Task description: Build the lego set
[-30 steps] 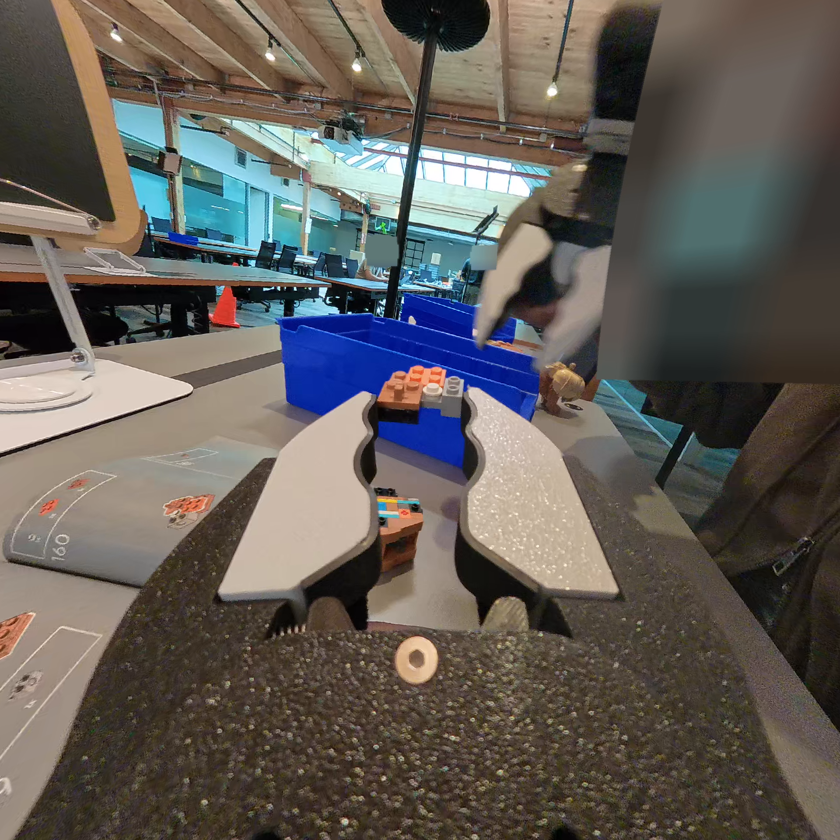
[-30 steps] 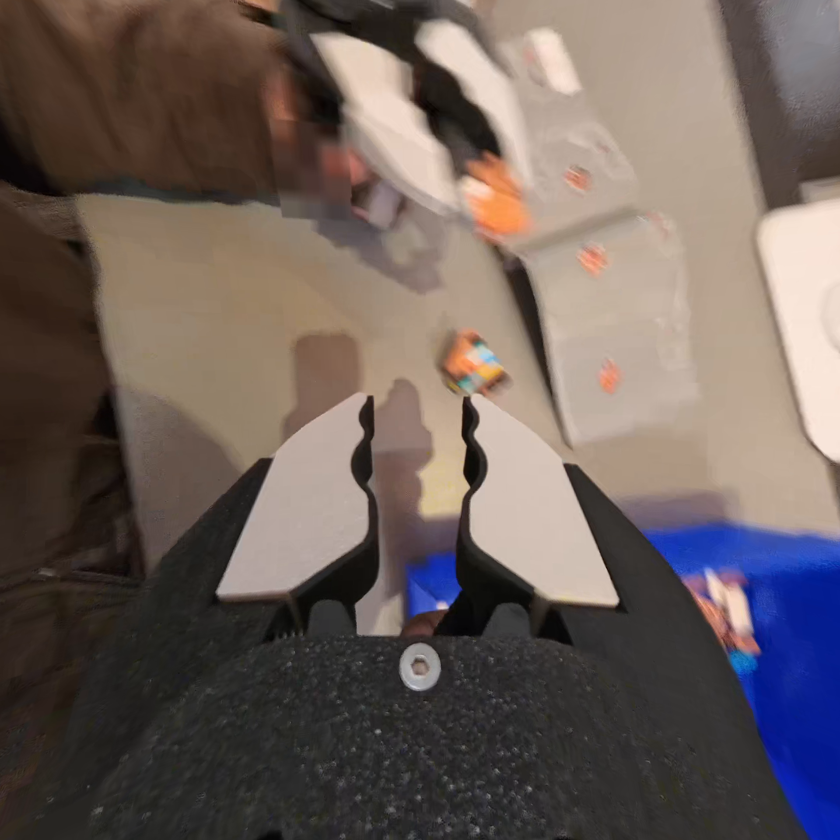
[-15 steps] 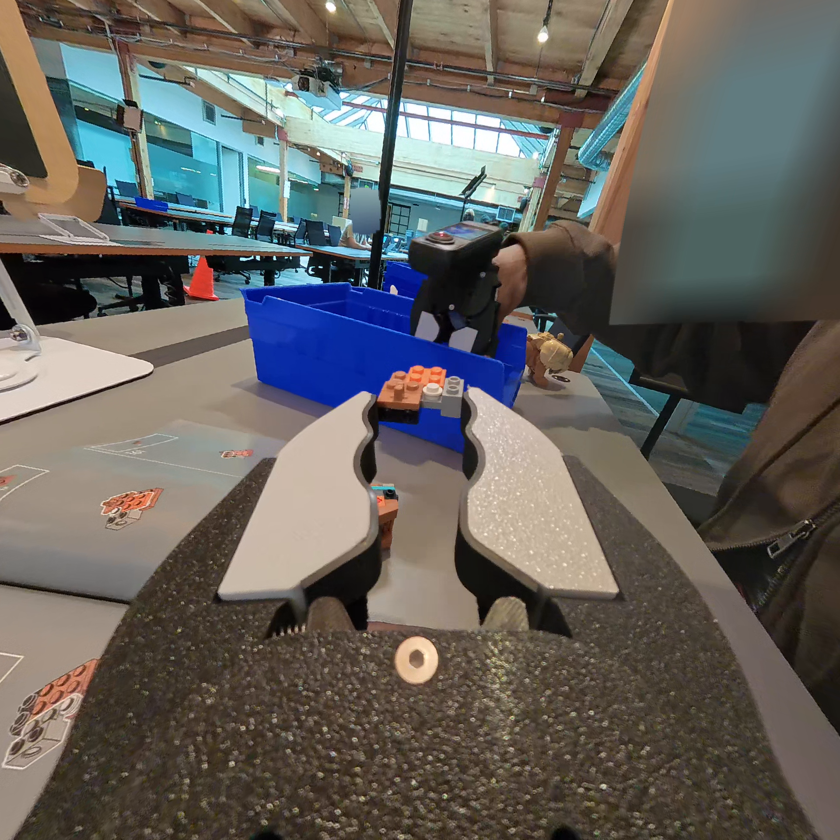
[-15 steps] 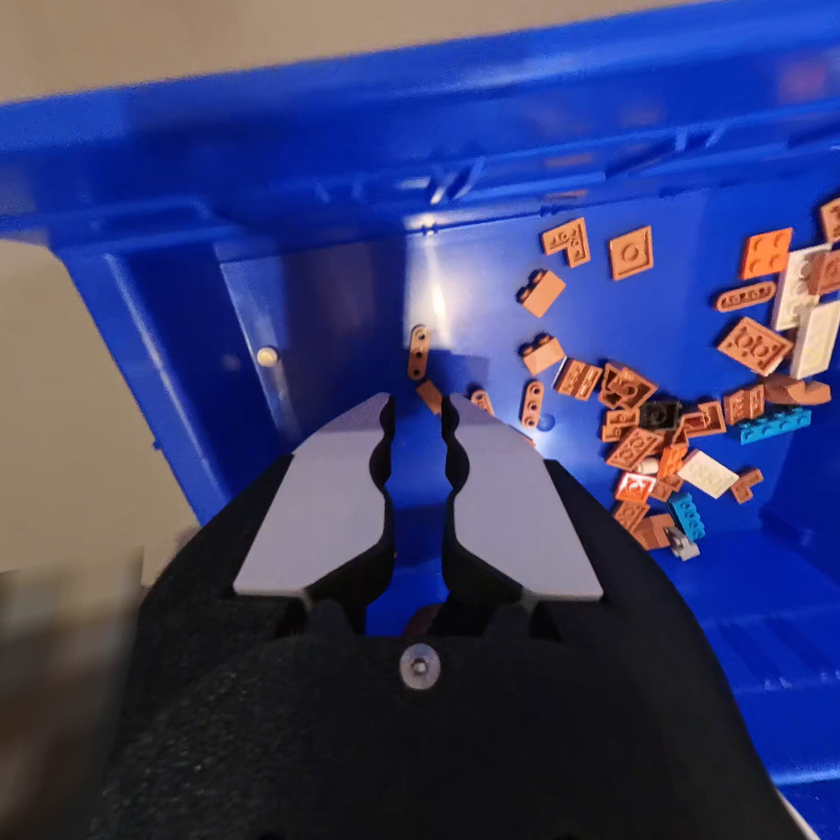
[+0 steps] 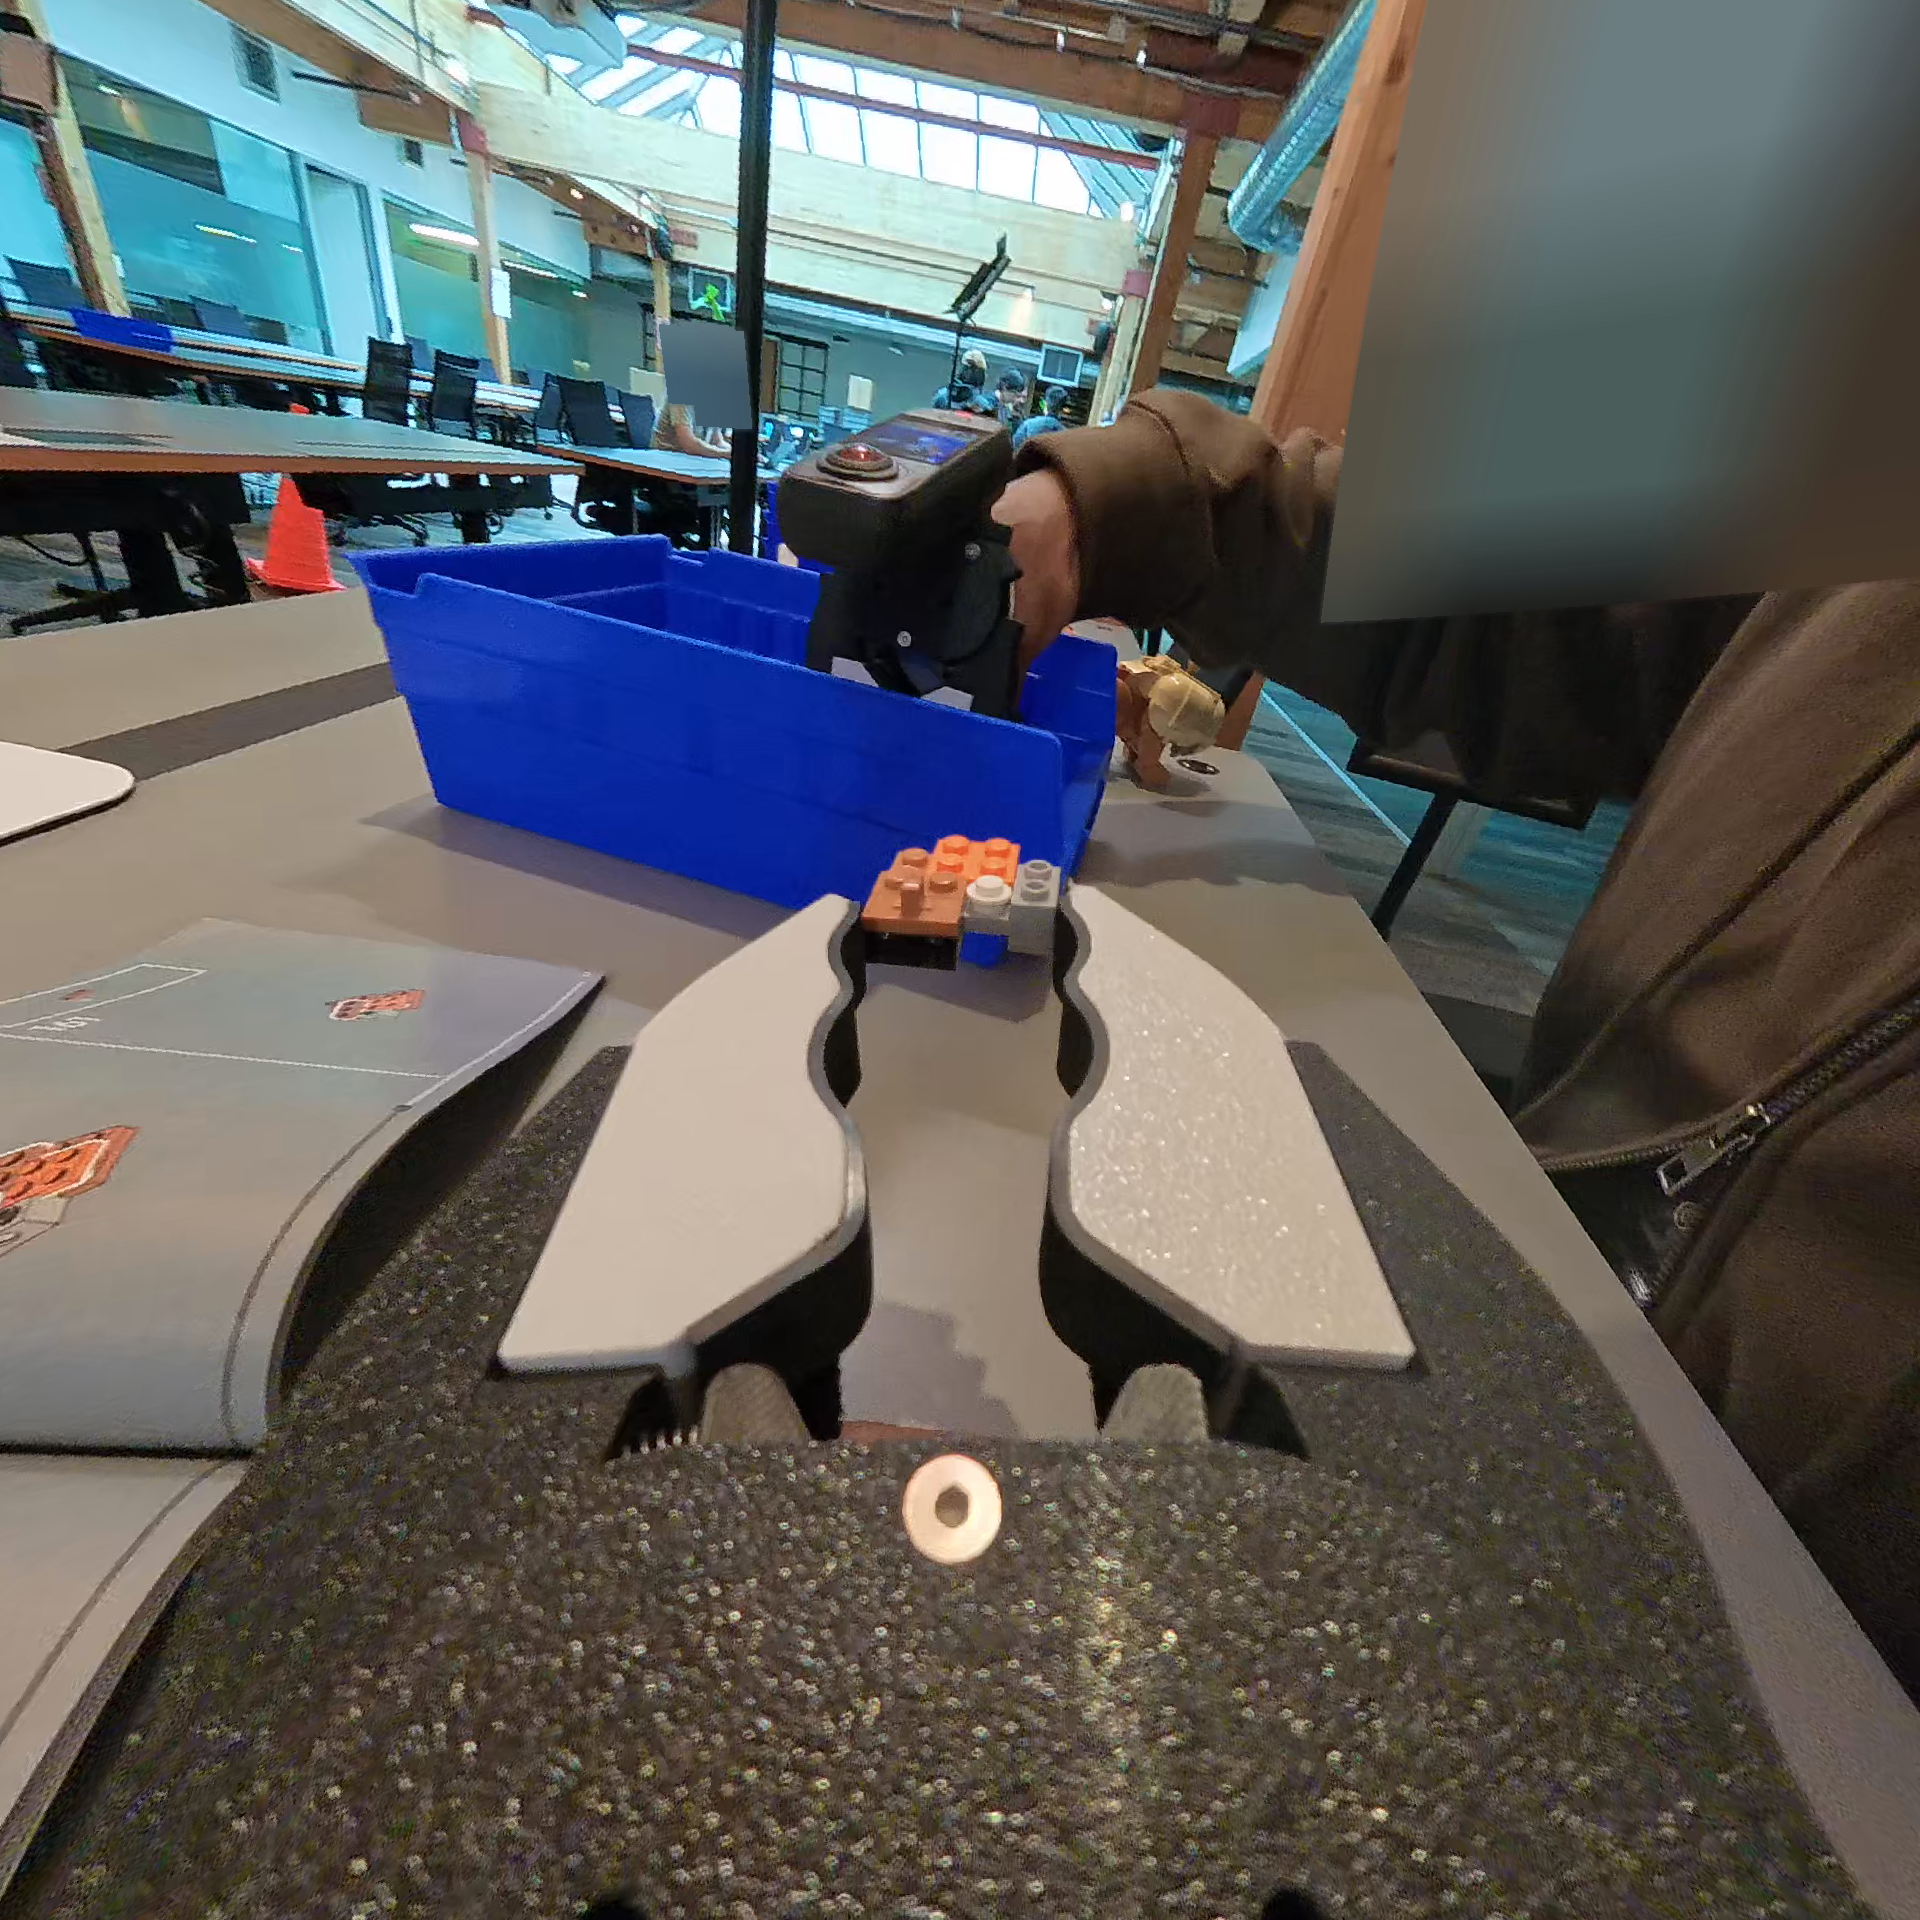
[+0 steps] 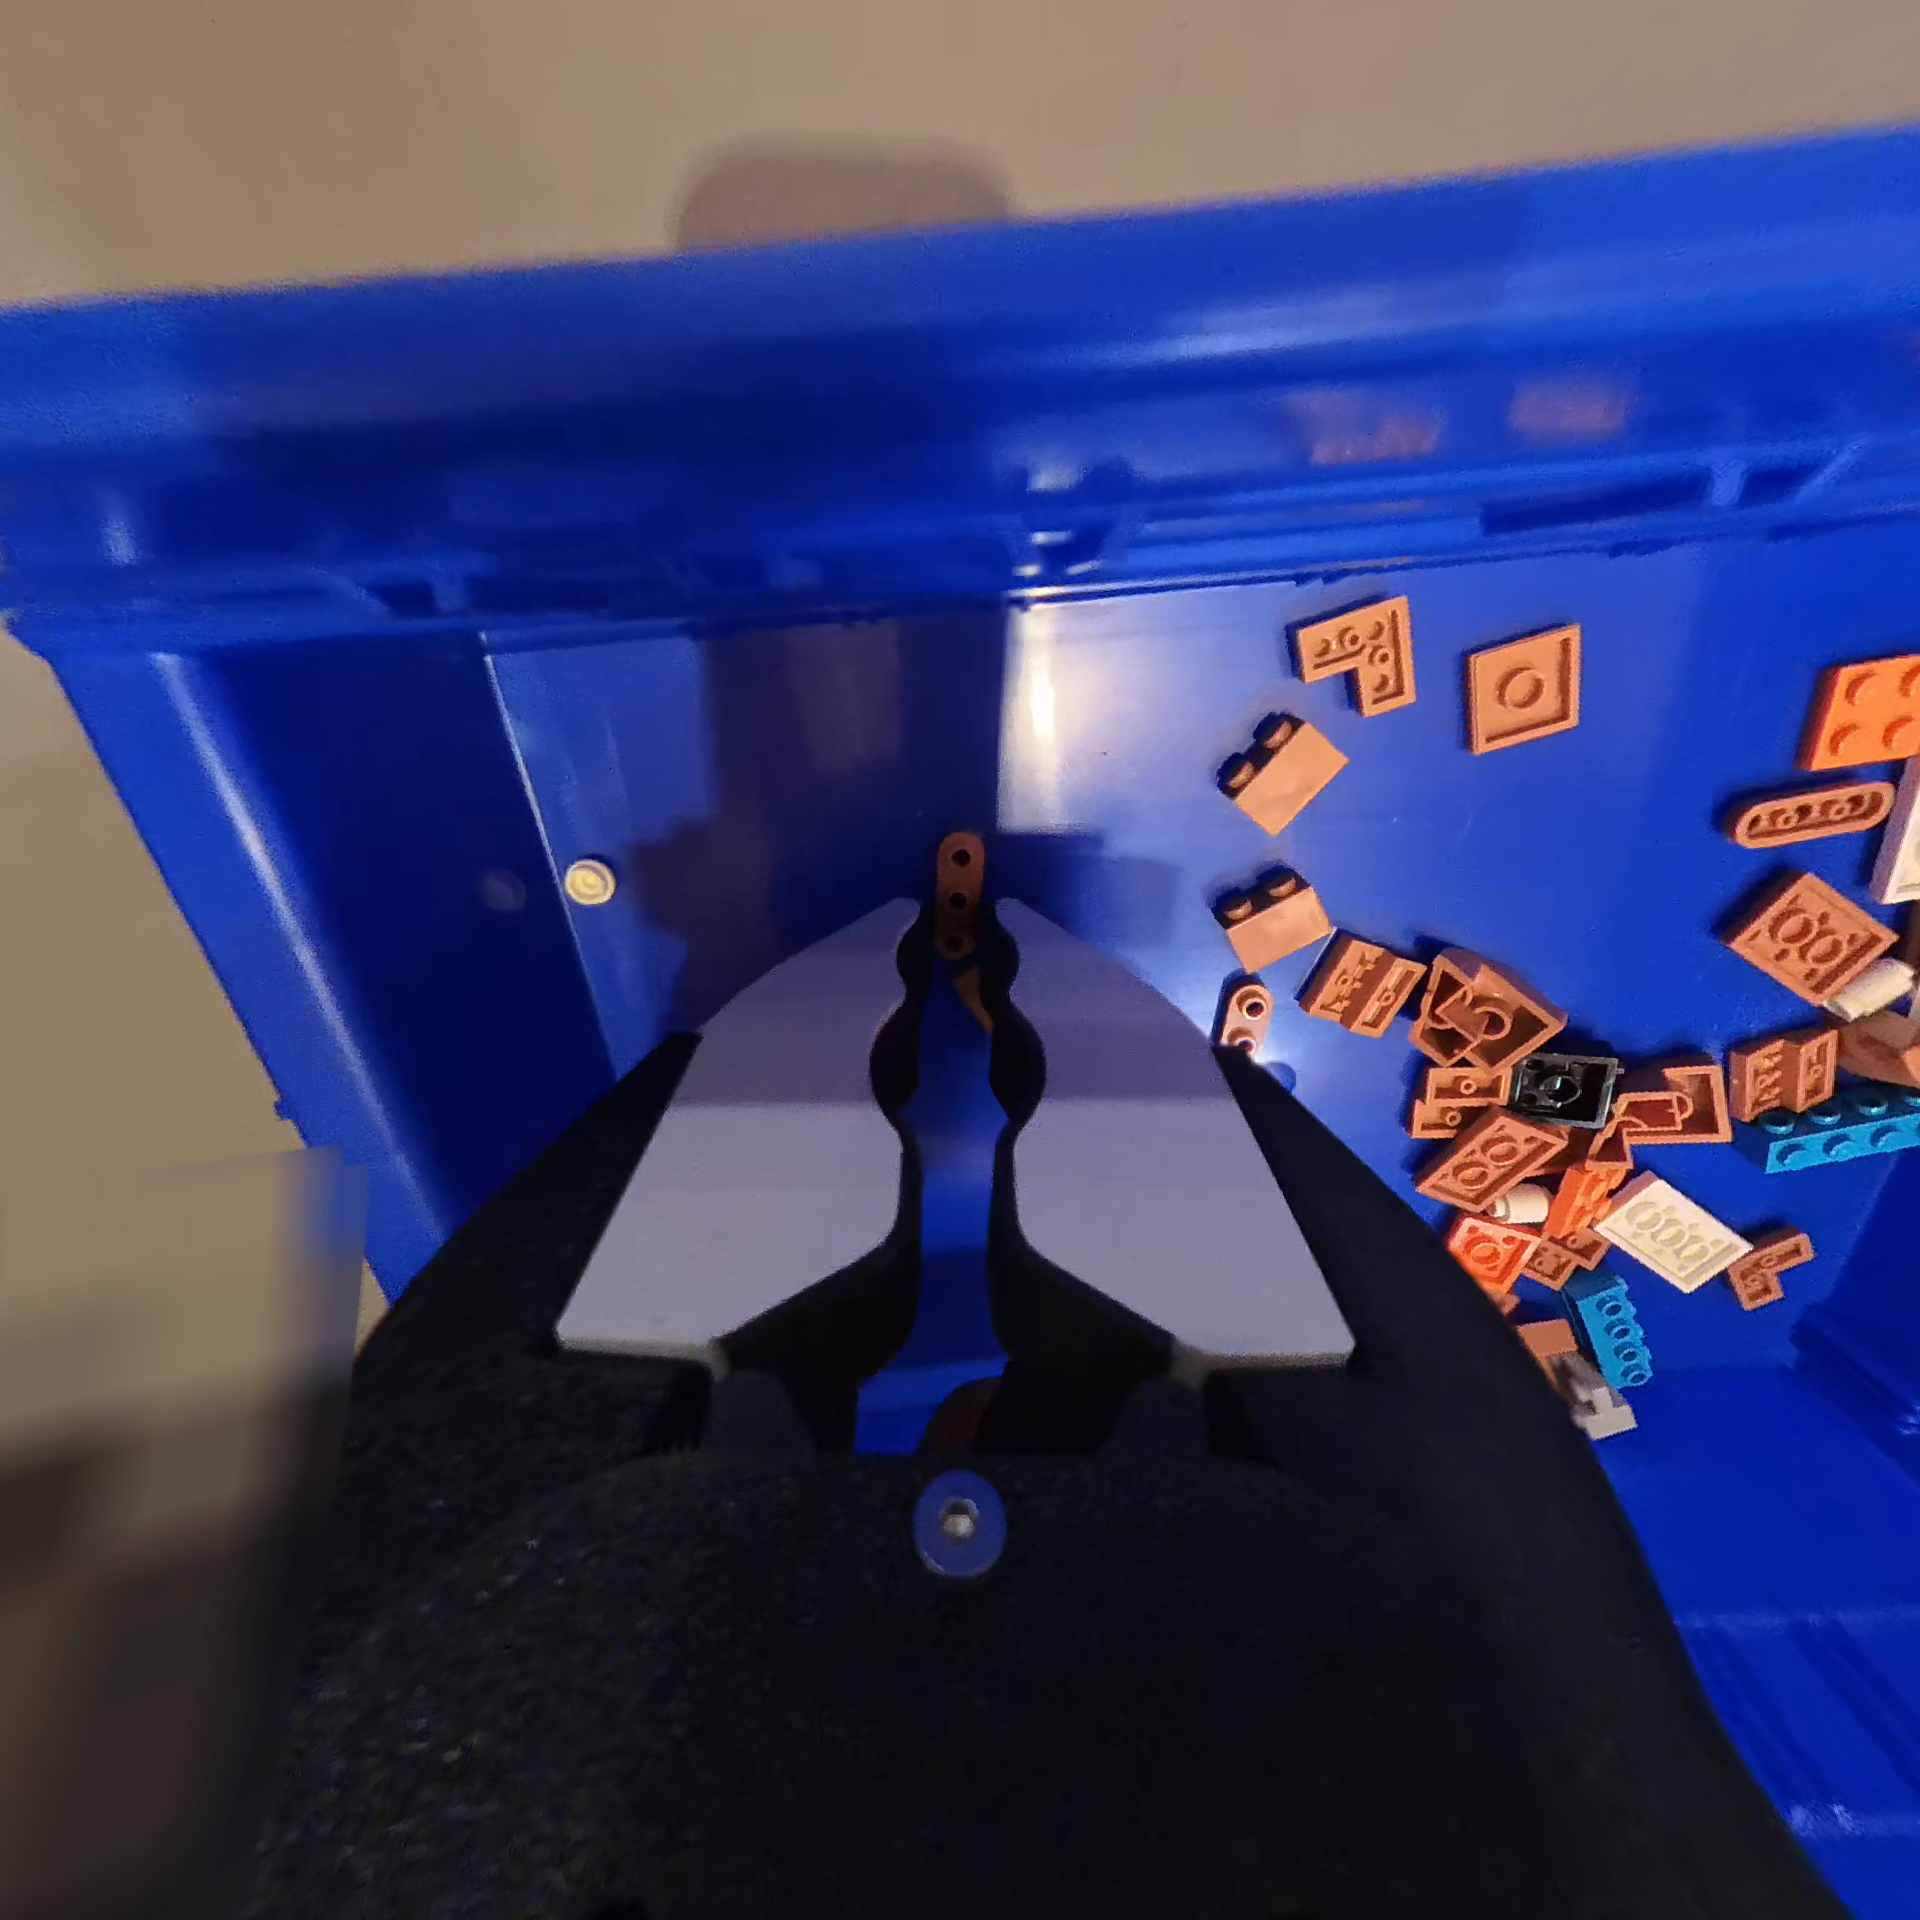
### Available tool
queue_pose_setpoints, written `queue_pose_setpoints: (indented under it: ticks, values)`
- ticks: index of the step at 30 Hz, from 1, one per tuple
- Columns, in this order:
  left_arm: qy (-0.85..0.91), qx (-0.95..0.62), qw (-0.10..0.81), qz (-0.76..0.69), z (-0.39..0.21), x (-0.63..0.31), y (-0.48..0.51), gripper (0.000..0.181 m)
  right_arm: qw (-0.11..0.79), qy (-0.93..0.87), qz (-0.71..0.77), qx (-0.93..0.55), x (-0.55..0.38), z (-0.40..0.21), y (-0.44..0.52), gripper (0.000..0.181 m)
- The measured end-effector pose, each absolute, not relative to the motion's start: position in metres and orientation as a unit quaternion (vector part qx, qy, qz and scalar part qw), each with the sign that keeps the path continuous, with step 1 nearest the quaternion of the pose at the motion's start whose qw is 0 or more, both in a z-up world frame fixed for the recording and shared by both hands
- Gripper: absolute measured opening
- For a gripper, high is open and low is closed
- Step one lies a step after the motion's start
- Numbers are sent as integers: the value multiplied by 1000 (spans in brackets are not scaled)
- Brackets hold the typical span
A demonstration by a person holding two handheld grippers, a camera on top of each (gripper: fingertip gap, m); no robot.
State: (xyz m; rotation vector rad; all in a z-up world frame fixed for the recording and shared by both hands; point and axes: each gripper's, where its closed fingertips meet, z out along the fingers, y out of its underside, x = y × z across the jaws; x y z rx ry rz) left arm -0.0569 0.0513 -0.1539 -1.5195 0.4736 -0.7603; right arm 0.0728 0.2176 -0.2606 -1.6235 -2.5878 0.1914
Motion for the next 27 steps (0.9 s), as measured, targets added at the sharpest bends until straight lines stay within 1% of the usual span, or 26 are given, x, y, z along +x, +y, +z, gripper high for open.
queue_pose_setpoints:
  ticks: [5, 8, 11, 15, 19, 23, 27]
  values:
    - [246, -663, 617, -345, -157, -44, 43, 35, 72, -864, 93, -490, 70, -247, 215, 8]
    - [271, -655, 607, -358, -158, -36, 37, 35, 128, -874, 135, -449, 59, -209, 206, 7]
    - [292, -644, 596, -381, -157, -30, 31, 35, 171, -897, 200, -356, 42, -166, 170, 7]
    - [314, -634, 585, -396, -157, -24, 24, 35, 150, -928, 276, -202, 17, -141, 95, 7]
    - [333, -626, 579, -402, -158, -21, 17, 35, 124, -946, 286, -91, -5, -140, 42, 7]
    - [340, -620, 577, -408, -157, -21, 13, 35, 112, -948, 294, -38, -19, -134, 19, 7]
    - [344, -615, 577, -413, -156, -22, 11, 35, 76, -959, 273, -9, -20, -140, 10, 8]
